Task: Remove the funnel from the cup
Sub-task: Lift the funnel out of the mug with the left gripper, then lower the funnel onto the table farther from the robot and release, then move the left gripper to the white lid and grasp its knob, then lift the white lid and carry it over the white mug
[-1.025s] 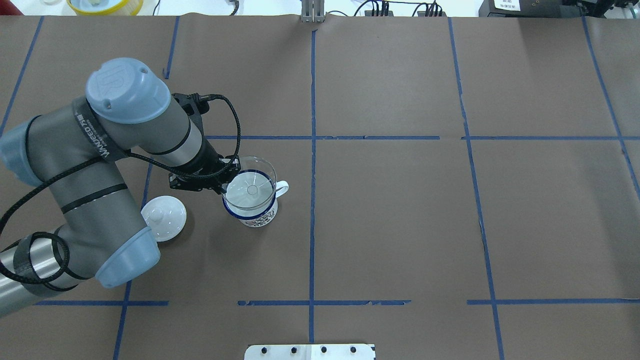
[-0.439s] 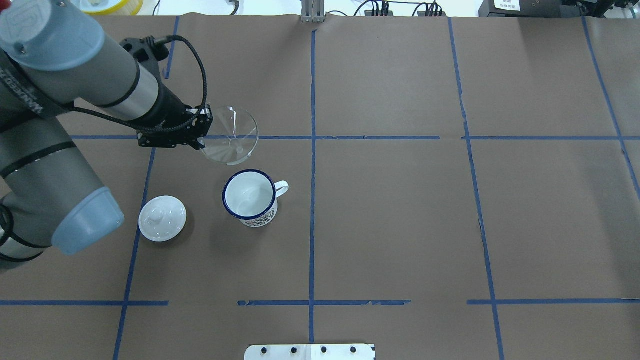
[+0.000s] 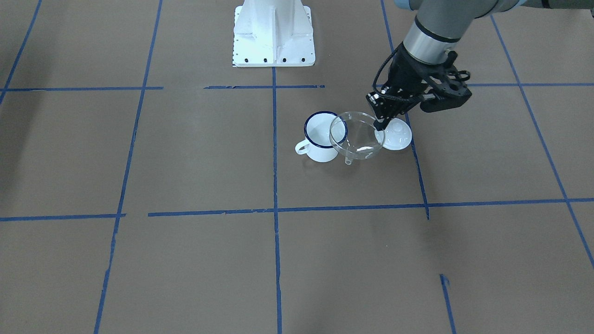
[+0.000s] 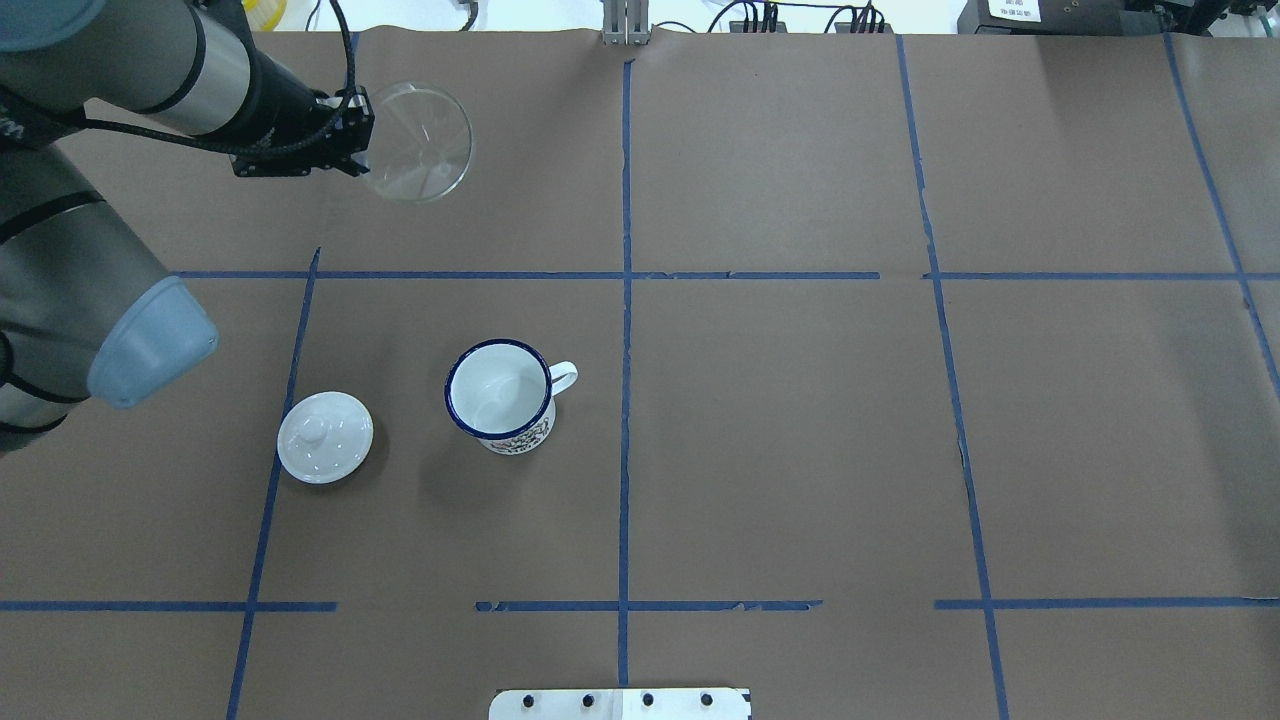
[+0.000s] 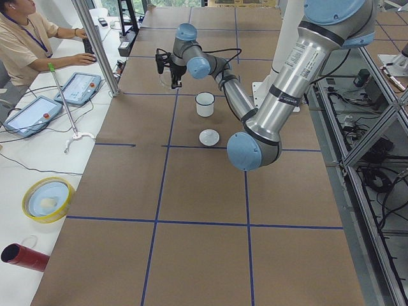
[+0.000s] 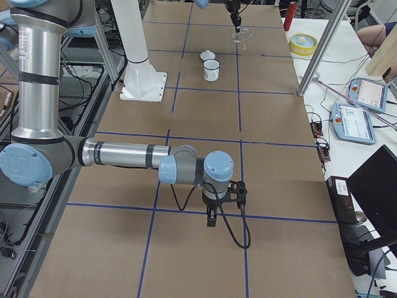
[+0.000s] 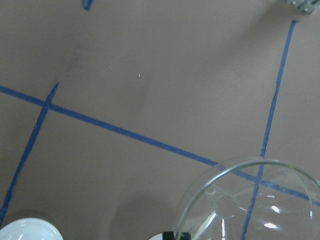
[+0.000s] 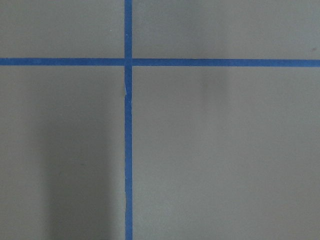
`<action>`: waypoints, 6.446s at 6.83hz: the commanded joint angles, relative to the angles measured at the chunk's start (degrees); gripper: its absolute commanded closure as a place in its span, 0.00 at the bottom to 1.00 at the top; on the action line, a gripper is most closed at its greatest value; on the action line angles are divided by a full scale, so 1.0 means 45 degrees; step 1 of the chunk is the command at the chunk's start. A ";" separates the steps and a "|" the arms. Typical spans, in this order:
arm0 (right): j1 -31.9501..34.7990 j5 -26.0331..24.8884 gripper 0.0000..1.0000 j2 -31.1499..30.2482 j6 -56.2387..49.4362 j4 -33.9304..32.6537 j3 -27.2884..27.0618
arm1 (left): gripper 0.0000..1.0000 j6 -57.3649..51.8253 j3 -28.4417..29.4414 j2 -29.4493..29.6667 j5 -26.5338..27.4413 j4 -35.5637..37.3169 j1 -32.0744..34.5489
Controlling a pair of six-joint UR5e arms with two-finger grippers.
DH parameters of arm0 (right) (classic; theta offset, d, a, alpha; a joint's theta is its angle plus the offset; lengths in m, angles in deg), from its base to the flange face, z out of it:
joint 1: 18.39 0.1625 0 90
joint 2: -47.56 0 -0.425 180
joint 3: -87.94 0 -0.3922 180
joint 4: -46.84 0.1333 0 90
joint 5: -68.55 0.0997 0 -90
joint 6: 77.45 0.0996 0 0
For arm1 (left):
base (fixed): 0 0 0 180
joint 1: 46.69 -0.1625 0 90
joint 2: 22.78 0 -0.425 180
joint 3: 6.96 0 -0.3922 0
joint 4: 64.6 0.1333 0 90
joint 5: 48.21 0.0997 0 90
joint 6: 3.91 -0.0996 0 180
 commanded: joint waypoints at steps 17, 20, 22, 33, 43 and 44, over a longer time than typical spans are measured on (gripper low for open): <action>0.0000 0.0000 0.00 0.0000 0.0000 0.0000 0.0020 | 0.05 -0.0703 0.8603 0.0373 0.5456 -1.1233 -0.1975; 0.0000 0.0000 0.00 0.0000 0.0000 0.0000 0.0000 | 0.02 -0.0820 0.4843 -0.0543 0.0849 -0.5945 -0.1080; 0.0000 0.0000 0.00 0.0000 0.0000 0.0000 0.0000 | 0.07 -0.0918 0.0497 -0.2757 -0.0168 -0.2241 -0.0940; 0.0000 0.0000 0.00 0.0000 0.0000 0.0000 0.0000 | 0.23 0.0547 0.0142 -0.4666 -0.1303 -0.2072 -0.3537; 0.0000 0.0000 0.00 0.0000 0.0000 0.0000 0.0000 | 1.00 0.0546 -0.2504 -0.4144 -0.1283 0.0878 -0.2778; 0.0000 0.0000 0.00 0.0000 0.0000 0.0000 0.0000 | 1.00 0.0624 -0.2437 -0.2301 -0.1283 0.2753 -0.2776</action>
